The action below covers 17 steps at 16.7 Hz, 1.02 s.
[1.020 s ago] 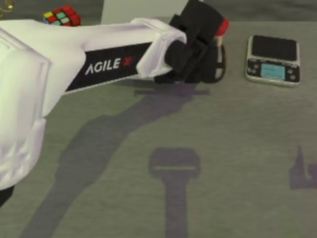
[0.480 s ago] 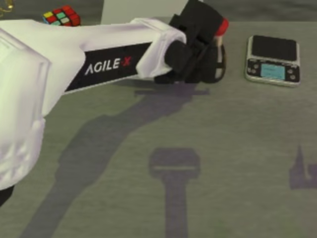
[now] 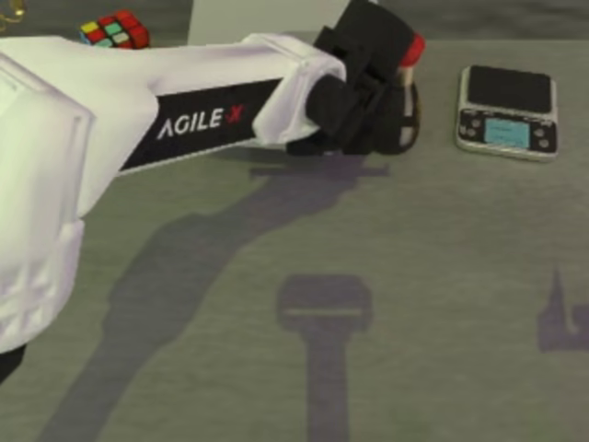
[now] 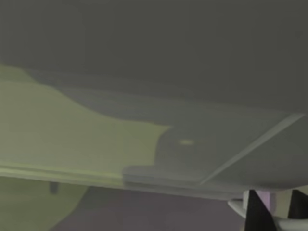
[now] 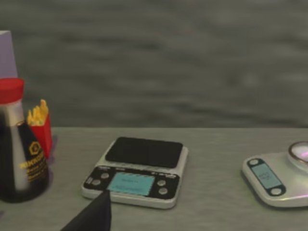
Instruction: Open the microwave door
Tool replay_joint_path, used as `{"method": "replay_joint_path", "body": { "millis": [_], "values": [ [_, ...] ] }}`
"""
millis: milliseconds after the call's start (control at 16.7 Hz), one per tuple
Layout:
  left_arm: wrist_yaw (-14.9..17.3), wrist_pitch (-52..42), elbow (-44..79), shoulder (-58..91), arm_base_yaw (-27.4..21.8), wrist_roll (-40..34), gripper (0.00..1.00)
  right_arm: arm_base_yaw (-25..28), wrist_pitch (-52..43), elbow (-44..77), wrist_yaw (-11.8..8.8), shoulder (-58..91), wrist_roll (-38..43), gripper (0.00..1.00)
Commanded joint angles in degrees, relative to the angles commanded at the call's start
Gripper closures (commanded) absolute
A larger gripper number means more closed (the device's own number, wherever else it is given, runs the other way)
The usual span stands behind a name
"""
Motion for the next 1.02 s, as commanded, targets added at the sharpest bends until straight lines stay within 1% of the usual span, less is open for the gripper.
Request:
{"method": "replay_joint_path", "body": {
  "millis": [420,780,1020],
  "values": [
    [0.43,0.12,-0.16,0.30,-0.46,-0.11,1.00,0.00,0.00,0.00,0.00,0.00,0.00,0.00],
    [2.12,3.23,-4.55,-2.92,0.21,3.12,1.00,0.00,0.00,0.00,0.00,0.00,0.00,0.00],
    [2.30,3.36,-5.15,-3.06,0.32,3.50,1.00,0.00,0.00,0.00,0.00,0.00,0.00,0.00]
  ]
}}
